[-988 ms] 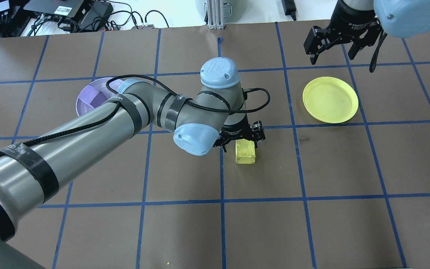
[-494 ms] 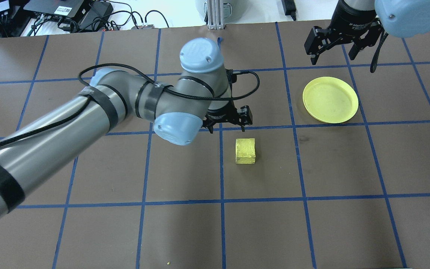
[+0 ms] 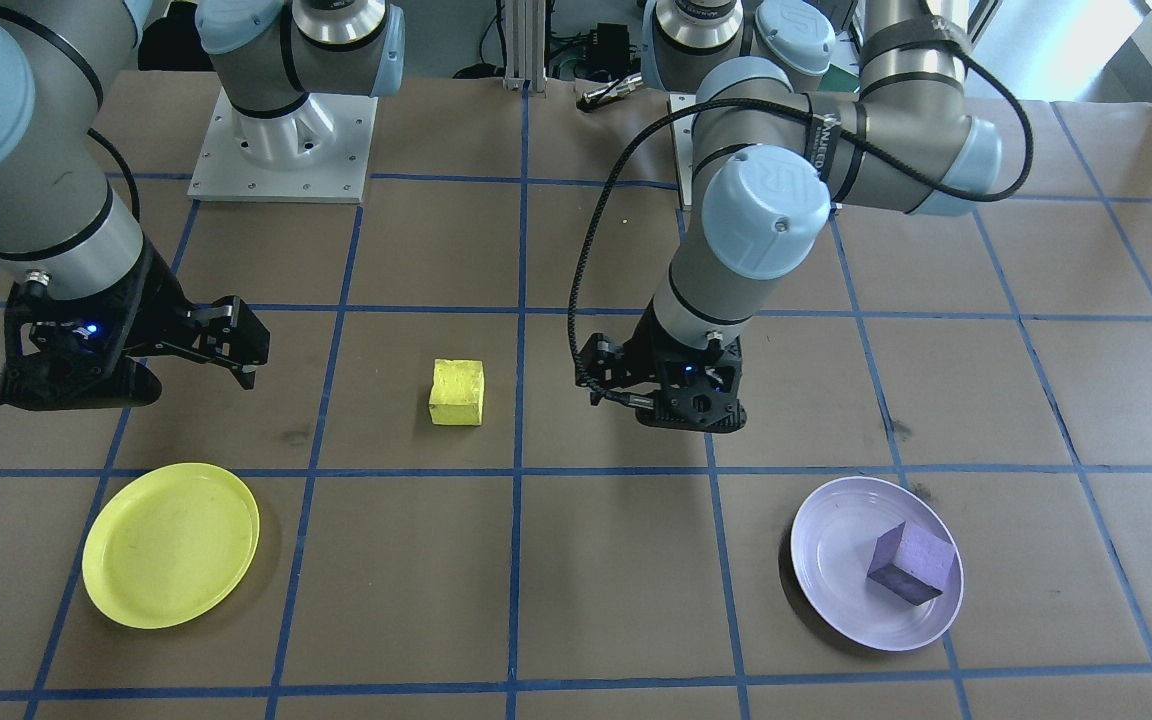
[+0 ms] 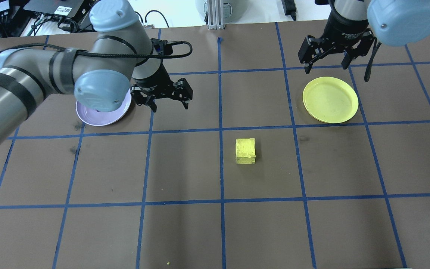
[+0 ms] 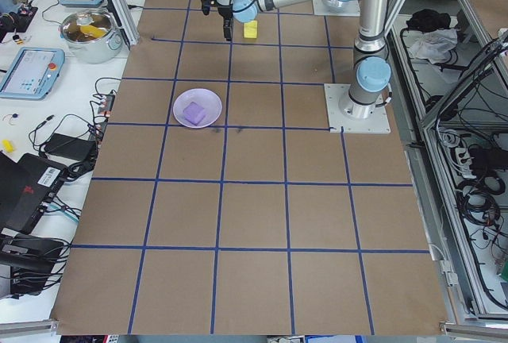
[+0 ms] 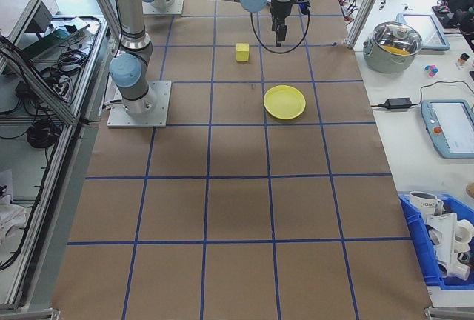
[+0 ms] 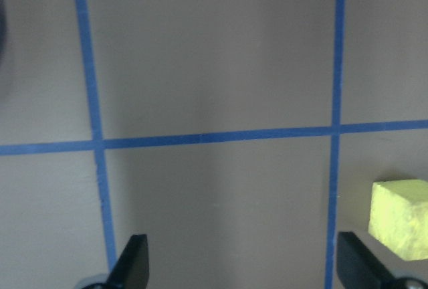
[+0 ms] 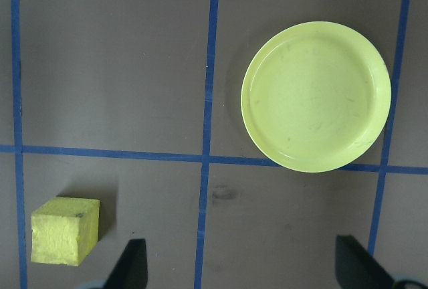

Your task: Sort blocks by color into plates

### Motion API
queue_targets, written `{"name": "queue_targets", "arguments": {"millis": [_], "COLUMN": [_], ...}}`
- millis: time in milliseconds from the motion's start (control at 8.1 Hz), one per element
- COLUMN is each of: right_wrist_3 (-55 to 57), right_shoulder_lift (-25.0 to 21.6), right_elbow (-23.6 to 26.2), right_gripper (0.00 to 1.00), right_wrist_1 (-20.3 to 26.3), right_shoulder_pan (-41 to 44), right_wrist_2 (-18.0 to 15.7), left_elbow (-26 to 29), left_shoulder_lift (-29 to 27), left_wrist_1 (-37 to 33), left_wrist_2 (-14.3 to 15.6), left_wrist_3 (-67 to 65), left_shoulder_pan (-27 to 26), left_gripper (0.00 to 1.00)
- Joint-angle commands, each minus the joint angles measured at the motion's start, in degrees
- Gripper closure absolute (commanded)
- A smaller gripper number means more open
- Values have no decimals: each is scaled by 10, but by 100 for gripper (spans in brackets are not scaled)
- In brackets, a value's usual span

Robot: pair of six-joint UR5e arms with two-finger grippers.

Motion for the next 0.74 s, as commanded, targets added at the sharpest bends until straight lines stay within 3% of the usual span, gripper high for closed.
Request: {"name": "queue_targets", "arguments": {"millis": [0, 247, 370, 617], "right_wrist_3": [1, 31, 72, 132], "right_shoulder_lift": [1, 2, 7, 42], "right_elbow": [44, 88, 101, 106], "right_gripper": [0, 0, 0, 0], "right_wrist_1": [-8, -10, -23, -57], "right_shoulder_pan": [36, 82, 107, 156], "right_wrist_2": [2, 5, 4, 6], "left_elbow": [30, 132, 167, 176], "left_shoulder_lift": [55, 55, 70, 113], "left_wrist_1": [-147, -259, -281, -281], "left_wrist_2": [89, 89, 92, 94], "left_wrist_3": [19, 19, 20, 44], "left_shoulder_pan": [39, 40, 40, 40], "left_gripper": [0, 0, 0, 0]}}
